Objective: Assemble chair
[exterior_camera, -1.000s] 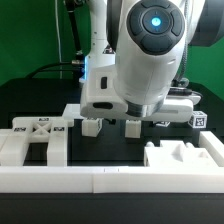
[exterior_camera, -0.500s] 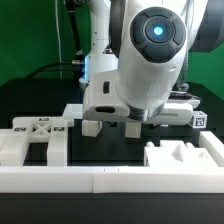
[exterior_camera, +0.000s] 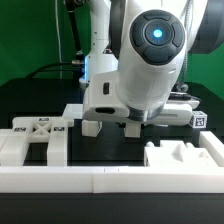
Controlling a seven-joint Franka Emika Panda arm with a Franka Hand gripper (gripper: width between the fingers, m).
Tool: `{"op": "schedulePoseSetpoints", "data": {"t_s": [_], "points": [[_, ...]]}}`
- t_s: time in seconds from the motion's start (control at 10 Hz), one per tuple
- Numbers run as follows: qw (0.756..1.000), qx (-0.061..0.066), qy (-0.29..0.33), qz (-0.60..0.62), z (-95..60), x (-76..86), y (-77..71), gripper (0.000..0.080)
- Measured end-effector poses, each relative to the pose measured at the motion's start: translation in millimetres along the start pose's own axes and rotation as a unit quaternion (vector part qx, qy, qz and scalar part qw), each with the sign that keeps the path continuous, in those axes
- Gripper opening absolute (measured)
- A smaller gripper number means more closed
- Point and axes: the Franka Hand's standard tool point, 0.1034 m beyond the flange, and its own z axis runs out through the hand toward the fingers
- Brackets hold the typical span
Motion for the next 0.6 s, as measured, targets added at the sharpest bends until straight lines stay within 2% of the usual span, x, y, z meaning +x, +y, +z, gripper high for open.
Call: {"op": "schedulePoseSetpoints", "data": {"t_s": [0.2, 0.3, 0.6], "points": [[1.000, 0.000, 0.003, -0.001, -5.4, 1.0, -0.2, 0.0289], [1.000, 0.002, 0.003, 0.000, -14.9, 0.1, 0.2, 0.0289], [1.000, 0.001, -0.002, 0.006, -57.1, -6.9, -8.0, 0.0291]]}}
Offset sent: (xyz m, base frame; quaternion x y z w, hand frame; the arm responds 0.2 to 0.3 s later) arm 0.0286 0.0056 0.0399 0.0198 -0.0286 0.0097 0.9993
